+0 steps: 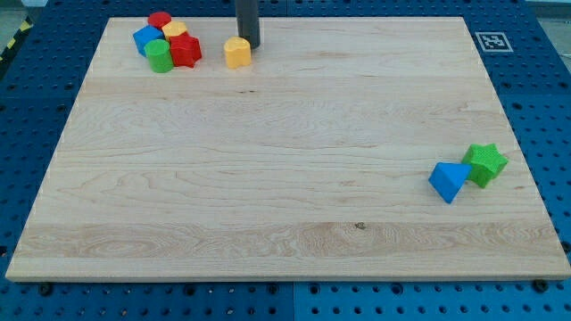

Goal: Push the yellow heart closer to the red star

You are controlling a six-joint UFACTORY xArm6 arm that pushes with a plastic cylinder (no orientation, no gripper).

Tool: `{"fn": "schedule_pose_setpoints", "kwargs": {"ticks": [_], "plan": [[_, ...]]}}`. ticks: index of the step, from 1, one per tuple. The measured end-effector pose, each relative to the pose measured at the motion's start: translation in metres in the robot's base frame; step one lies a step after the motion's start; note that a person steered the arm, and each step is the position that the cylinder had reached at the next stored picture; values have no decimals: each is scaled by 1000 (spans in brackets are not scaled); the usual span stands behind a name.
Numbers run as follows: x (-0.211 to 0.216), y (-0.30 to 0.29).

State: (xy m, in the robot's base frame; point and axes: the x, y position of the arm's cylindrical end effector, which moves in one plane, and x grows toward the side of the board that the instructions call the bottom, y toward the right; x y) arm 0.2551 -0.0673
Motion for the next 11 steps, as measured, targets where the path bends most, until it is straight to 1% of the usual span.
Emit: {"fn": "schedule_pose_setpoints", "kwargs": {"ticks": [1, 2, 3, 4, 6, 9, 11], "plan": [[2, 4], [13, 44], [52, 47], [53, 37], [28, 15], [29, -23], [29, -64]]}}
